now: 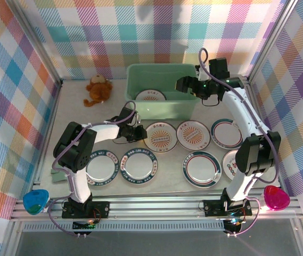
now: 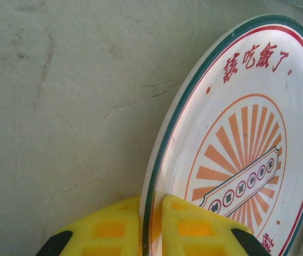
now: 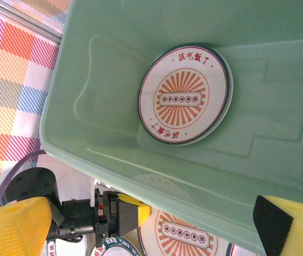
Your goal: Place the plates into the plastic bin on the countertop
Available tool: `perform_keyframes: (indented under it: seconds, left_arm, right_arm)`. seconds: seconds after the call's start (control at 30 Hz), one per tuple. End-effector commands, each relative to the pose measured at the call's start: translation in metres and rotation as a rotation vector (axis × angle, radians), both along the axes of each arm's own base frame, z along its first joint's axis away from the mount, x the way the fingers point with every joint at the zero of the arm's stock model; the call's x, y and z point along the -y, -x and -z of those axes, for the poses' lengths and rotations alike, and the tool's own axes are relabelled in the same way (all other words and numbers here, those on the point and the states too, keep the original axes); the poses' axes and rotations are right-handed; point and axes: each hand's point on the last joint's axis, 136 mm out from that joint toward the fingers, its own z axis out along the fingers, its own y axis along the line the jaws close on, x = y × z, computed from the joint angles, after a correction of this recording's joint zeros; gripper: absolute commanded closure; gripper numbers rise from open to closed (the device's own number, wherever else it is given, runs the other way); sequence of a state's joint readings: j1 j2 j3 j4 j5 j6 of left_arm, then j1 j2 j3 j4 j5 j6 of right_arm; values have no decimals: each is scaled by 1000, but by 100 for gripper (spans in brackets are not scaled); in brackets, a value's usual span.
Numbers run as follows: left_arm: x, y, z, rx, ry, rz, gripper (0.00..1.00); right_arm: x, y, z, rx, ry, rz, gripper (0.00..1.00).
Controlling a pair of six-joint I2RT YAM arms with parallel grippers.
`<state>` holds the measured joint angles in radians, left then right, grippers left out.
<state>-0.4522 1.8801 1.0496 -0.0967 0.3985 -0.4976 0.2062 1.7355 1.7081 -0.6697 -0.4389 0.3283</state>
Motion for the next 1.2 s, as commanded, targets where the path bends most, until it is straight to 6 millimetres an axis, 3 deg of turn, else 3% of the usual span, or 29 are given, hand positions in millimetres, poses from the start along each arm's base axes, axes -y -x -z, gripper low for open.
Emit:
perform_keyframes:
  seconds: [0.0, 0.23, 0.53, 1.17]
  left_arm:
    - [-12, 2, -2, 38, -78, -23, 90]
    - [-16, -8, -31, 130, -70, -69, 95]
    - [-17, -5, -59, 197, -50, -74, 99]
    - [-9, 20, -116, 354, -13, 29, 100]
  right_arm:
    - [2, 5, -19, 56, -26, -1, 2]
    - [2, 6, -21, 56, -37, 7, 2]
    - [3, 7, -24, 69, -39, 13, 2]
    - [0, 3, -23, 61, -51, -27, 2]
